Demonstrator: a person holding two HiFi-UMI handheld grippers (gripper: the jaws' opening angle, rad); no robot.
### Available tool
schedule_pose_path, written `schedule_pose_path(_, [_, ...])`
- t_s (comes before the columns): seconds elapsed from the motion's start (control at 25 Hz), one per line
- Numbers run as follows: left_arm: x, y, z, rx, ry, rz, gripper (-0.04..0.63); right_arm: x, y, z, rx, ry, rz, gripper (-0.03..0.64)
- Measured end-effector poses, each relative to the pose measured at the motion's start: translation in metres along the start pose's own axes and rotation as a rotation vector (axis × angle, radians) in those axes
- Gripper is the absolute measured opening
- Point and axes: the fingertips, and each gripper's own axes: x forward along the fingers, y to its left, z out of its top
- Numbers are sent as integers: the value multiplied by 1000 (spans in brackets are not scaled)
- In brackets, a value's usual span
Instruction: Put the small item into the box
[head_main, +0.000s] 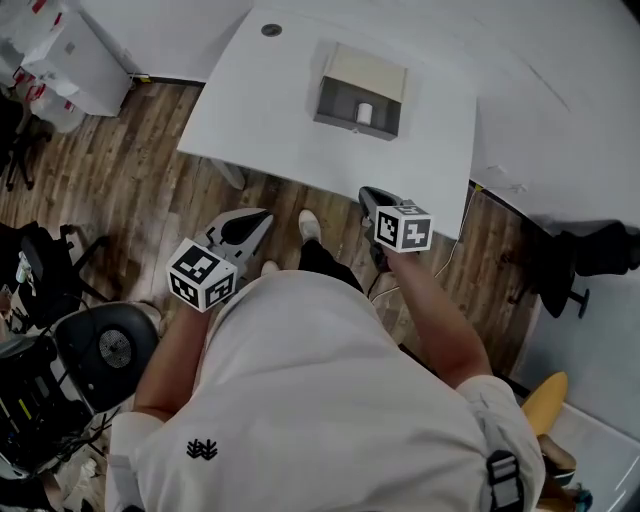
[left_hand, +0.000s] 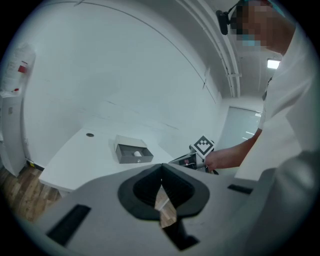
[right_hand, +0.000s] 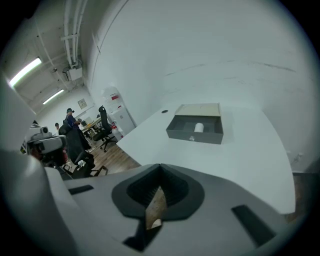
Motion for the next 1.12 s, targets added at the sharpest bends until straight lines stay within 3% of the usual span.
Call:
schedule_pose_path(0.16, [-5,-16,-6,14,2,-23,7,-29,34,-19,-33,-27,66,6])
schedule_pose_path(0.48, [-12,-24,-12,25,20,-50,8,-53,70,-29,-52,-68,112,6])
schedule_pose_path(1.12, [-20,-8,-15,11,29,-52,8,-46,95,-19,-134,-79,111,6])
